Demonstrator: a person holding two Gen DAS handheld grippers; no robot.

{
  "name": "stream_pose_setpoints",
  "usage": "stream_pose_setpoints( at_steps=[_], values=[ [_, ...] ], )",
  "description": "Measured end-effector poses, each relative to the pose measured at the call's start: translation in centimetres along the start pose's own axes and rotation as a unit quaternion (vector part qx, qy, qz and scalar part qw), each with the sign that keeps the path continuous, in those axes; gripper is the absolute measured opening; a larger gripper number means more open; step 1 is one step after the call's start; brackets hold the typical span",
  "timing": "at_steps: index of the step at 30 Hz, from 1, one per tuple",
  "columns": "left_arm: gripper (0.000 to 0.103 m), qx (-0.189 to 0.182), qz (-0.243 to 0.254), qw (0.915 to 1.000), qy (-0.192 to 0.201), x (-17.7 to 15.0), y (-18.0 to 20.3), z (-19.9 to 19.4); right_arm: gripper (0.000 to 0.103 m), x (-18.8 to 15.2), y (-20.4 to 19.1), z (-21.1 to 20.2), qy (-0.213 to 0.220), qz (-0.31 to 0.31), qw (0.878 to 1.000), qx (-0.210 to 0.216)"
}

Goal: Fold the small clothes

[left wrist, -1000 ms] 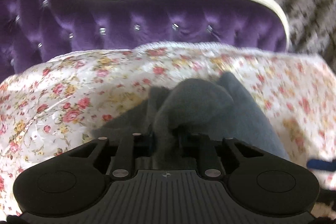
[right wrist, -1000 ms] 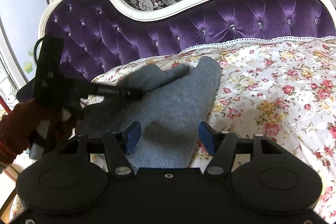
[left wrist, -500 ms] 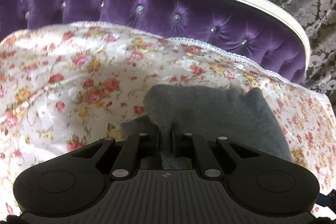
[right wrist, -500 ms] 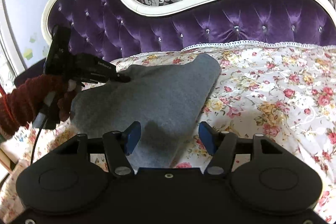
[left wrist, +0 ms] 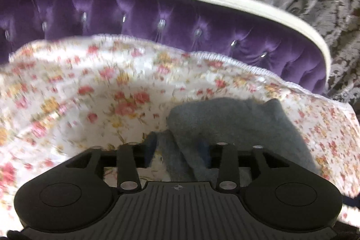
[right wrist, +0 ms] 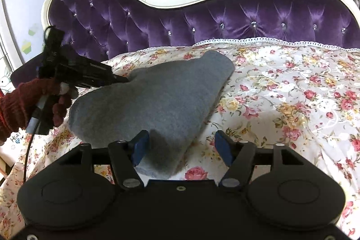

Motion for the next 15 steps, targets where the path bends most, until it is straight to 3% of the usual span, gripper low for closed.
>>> stream_pose_setpoints(
  at_steps=[3, 5, 7, 9, 12, 15],
  values=[
    [0.061, -0.005, 0.03, 0.9992, 0.026, -0.6, 1.4, -2.5, 0.079, 0.6, -0.5, -0.5, 0.012, 0.001, 1.0, 0.004],
    [0.062, -0.025, 0.041, 0.9985, 0.027, -1.9, 2.5, -3.5, 0.085, 1.2, -0.9, -0.4, 0.018, 0.006, 1.0, 0.009],
    [0.063, -0.036, 0.04, 0.9984, 0.018, -3.1, 3.1, -3.5, 0.097, 1.6, -1.3, 0.2, 0.017, 0.011, 1.0, 0.015],
    [0.064, -0.037, 0.038, 0.9985, -0.011, -4.6, 3.3, -2.6, 0.097, 1.5, -1.5, 1.2, 0.007, 0.016, 1.0, 0.017],
    [0.075, -0.033, 0.018, 0.9984, -0.042, -6.6, 2.5, -1.3, 0.097, 0.7, -0.5, 3.0, -0.024, 0.029, 0.999, -0.011],
    [0.077, -0.042, 0.015, 0.9978, -0.048, -7.0, 2.1, -1.4, 0.096, -0.5, 1.9, 4.1, -0.051, 0.049, 0.996, -0.057]
  ],
)
Point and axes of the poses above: each gripper's, at about its wrist camera, not at the fingertips, and z roughly the way its jaws point, y to its right, x to its top, the point moved 5 cm from there along z, roughly the way its jaws point, and after that the axes turned 10 degrees about z, right-handed, at the moved point
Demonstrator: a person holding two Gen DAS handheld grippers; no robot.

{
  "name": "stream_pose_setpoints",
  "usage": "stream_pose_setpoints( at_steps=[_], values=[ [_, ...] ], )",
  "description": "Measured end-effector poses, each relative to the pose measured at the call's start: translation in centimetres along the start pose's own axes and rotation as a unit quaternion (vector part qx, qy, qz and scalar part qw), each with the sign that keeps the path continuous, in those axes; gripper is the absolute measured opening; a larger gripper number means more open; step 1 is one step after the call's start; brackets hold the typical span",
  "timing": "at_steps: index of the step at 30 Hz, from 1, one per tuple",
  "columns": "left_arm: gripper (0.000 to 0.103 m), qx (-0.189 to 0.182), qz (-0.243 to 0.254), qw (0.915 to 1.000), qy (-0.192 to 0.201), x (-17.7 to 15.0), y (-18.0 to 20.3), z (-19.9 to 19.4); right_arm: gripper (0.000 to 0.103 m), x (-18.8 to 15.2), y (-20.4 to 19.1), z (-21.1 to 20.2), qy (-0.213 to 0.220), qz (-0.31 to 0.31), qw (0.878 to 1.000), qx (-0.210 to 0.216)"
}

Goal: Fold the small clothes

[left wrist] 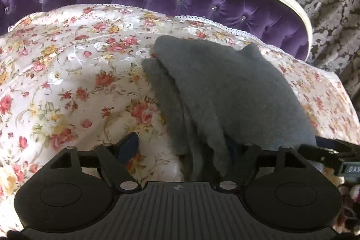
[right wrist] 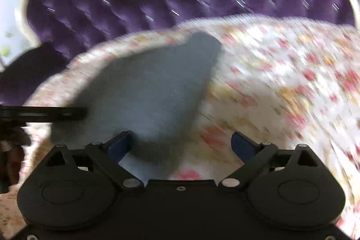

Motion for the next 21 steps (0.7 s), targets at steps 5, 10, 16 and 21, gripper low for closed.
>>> stream_pose_setpoints(
  at_steps=[5, 10, 16, 21],
  values=[
    [0.077, -0.058, -0.042, 0.9974, -0.002, 0.1, 0.6, -0.1, 0.097, 0.1, 0.8, -1.1, 0.007, 0.003, 1.0, 0.015],
    [0.081, -0.088, -0.054, 0.9946, 0.006, 0.1, 1.7, 1.0, 0.097, 2.4, 0.6, -1.9, 0.03, 0.028, 0.996, 0.082],
    [0.091, -0.111, -0.064, 0.9917, 0.005, 1.0, 2.2, 2.2, 0.099, 5.1, 0.5, 1.4, -0.007, 0.06, 0.986, 0.154],
    [0.091, -0.157, -0.096, 0.9829, 0.007, 1.2, 2.4, 2.8, 0.1, 6.0, 1.3, 5.6, -0.055, 0.111, 0.972, 0.198]
  ],
)
Point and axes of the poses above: each gripper's, at about its wrist camera, not at the fingertips, and z roughly the way its jaws point, y to its right, x to its top, the point moved 5 cm from there along z, roughly the way its jaws point, and after that the axes turned 10 degrees about z, right-handed, at the moved point
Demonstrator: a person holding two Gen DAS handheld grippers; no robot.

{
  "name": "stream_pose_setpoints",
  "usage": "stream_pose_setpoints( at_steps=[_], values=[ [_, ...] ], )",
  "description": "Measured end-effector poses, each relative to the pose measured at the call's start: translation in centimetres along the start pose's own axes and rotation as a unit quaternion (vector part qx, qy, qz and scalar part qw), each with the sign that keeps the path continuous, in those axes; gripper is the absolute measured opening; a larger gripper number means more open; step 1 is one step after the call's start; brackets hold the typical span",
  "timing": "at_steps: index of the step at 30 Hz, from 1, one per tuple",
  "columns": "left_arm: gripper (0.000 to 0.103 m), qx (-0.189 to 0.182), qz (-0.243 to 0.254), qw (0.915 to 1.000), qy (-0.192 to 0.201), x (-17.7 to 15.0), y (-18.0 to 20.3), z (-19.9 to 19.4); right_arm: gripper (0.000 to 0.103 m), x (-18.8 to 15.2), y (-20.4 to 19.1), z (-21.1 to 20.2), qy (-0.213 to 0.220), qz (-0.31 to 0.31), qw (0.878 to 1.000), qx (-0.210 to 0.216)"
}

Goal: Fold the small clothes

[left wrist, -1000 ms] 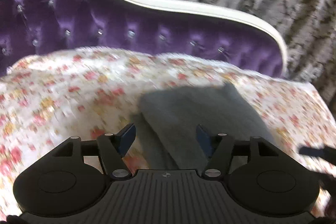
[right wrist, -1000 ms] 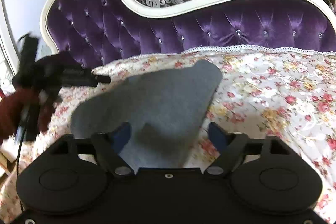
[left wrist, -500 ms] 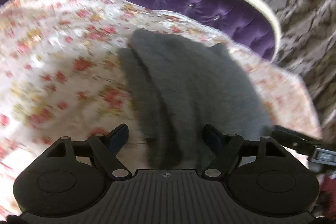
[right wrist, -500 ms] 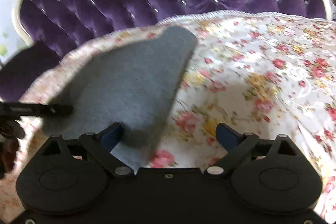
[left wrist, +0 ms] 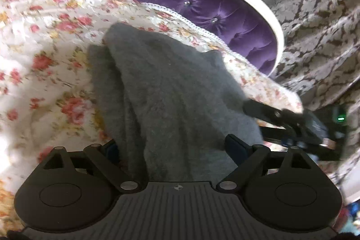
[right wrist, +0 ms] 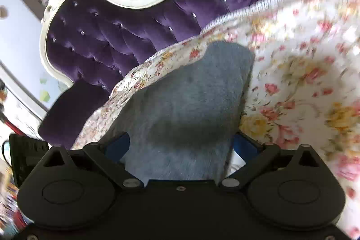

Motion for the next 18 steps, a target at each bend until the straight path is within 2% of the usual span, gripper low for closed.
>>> stream_pose_setpoints(
  at_steps=[3, 8, 9, 11, 12, 13, 14, 15, 17, 18],
  values=[
    [0.091, -0.035, -0.031, 0.9989, 0.004, -0.1, 0.0, 0.4, 0.103, 0.7, 0.3, 1.0, -0.001, 0.017, 0.999, 0.032],
    [0.095, -0.043, -0.028, 0.9987, 0.004, 0.1, 0.5, 1.0, 0.103, 2.4, 0.5, 2.7, -0.008, 0.035, 0.997, 0.062],
    [0.09, -0.04, -0.02, 0.999, 0.004, 0.0, 0.6, 1.0, 0.103, 2.6, 0.5, 2.9, -0.009, 0.037, 0.997, 0.066],
    [0.07, -0.02, -0.011, 0.9997, 0.005, -0.2, 0.5, 0.5, 0.103, 2.8, 0.6, 3.1, -0.011, 0.041, 0.997, 0.072],
    [0.052, -0.013, -0.012, 0.9998, 0.005, -0.4, 0.2, 0.3, 0.103, 2.8, 0.6, 3.0, -0.011, 0.04, 0.996, 0.073],
    [0.044, -0.015, -0.019, 0.9997, 0.005, -0.7, -0.2, 0.0, 0.102, 2.7, 0.6, 2.9, -0.013, 0.037, 0.996, 0.075],
    [0.041, -0.028, -0.034, 0.999, 0.006, -0.9, -0.6, -0.2, 0.1, 2.5, 0.6, 2.7, -0.016, 0.033, 0.997, 0.074],
    [0.035, -0.042, -0.054, 0.9977, 0.004, -1.1, -1.0, -0.3, 0.096, 2.2, 0.7, 2.4, -0.017, 0.026, 0.997, 0.071],
    [0.031, -0.058, -0.072, 0.9957, 0.001, -1.3, -1.2, -0.5, 0.069, 1.8, 0.6, 2.3, -0.021, 0.015, 0.998, 0.051],
    [0.03, -0.061, -0.073, 0.9955, -0.001, -1.5, -0.9, -0.8, 0.049, 1.5, 0.8, 2.3, -0.027, 0.012, 0.999, 0.032]
  ],
)
Point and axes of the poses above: each gripper's, at about its wrist camera, not at the fingertips, and z roughly the way its jaws point, y to its right, x to its top, the point moved 5 cm from there along z, roughly the way its jaws point, and after that the axes turned 10 degrees about z, right-handed, at the moved point
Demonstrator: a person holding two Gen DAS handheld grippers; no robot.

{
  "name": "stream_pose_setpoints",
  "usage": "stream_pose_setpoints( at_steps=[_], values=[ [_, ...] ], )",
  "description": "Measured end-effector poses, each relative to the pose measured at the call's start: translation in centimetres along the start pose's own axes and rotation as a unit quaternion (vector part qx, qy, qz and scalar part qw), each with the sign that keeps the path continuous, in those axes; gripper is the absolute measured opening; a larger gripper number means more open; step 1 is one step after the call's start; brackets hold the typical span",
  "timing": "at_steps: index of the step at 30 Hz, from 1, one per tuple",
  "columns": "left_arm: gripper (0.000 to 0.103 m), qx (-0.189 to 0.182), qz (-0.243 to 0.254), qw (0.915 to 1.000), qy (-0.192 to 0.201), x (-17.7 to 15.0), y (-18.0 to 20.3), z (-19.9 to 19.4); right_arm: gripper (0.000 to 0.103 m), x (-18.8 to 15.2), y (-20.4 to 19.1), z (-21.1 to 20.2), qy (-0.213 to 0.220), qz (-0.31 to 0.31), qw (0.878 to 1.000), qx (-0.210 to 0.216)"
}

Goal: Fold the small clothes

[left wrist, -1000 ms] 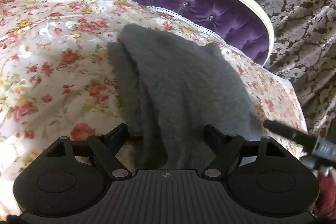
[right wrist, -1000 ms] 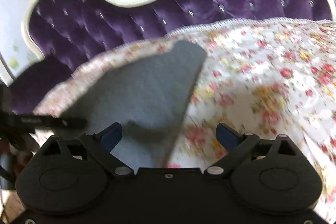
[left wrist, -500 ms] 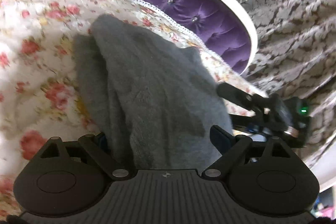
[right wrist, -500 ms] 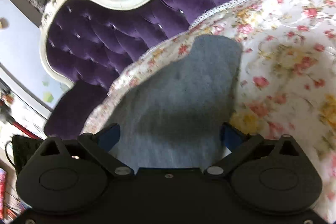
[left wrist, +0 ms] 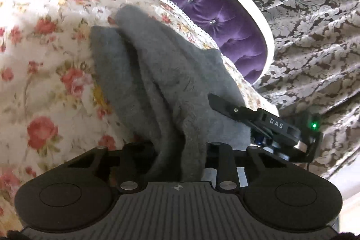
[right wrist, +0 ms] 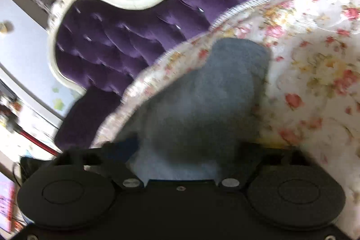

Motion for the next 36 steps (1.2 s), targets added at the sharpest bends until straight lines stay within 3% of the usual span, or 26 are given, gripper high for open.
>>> stream_pose_setpoints(
  at_steps=[8, 17, 20, 22, 25, 27, 30, 33, 36],
  values=[
    [0.03, -0.038, 0.001, 0.9985, -0.038, -5.3, 3.9, -2.8, 0.047, -3.4, -1.6, -4.0, 0.005, 0.0, 0.999, -0.037],
    [0.028, -0.056, -0.001, 0.9964, -0.063, -15.9, 8.5, -6.9, 0.049, -12.4, -2.0, -12.7, -0.014, 0.028, 0.996, -0.082],
    [0.029, -0.034, 0.017, 0.9979, -0.052, -18.2, 9.3, -8.1, 0.052, -14.7, -2.6, -14.7, -0.018, 0.026, 0.996, -0.087],
    [0.032, -0.005, 0.038, 0.9984, -0.042, -19.4, 9.3, -8.7, 0.06, -16.1, -2.8, -15.8, -0.012, 0.014, 0.995, -0.096],
    [0.033, 0.031, 0.079, 0.9962, -0.02, -20.3, 9.9, -9.7, 0.066, -17.4, -2.8, -17.1, 0.017, -0.012, 0.99, -0.138],
    [0.035, 0.06, 0.114, 0.9915, -0.017, -20.7, 10.7, -10.6, 0.067, -17.8, -3.0, -18.0, 0.047, -0.033, 0.985, -0.164],
    [0.035, 0.102, 0.201, 0.9742, -0.015, -21.2, 13.0, -12.1, 0.067, -18.1, -4.3, -19.7, 0.104, -0.061, 0.976, -0.183],
    [0.035, 0.101, 0.271, 0.957, 0.018, -20.4, 15.9, -14.7, 0.068, -18.7, -7.0, -20.8, 0.159, -0.119, 0.963, -0.182],
    [0.039, 0.087, 0.286, 0.9517, 0.072, -18.5, 18.1, -16.9, 0.054, -20.0, -9.2, -19.9, 0.155, -0.181, 0.956, -0.17]
  ],
)
Point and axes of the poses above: each gripper's, at about its wrist camera, not at the fingertips, and z roughly the way its jaws point, y to its right, x to its top, the point moved 5 cm from there along z, roughly the way its jaws point, and after that the axes turned 10 degrees about z, right-handed, at the moved point
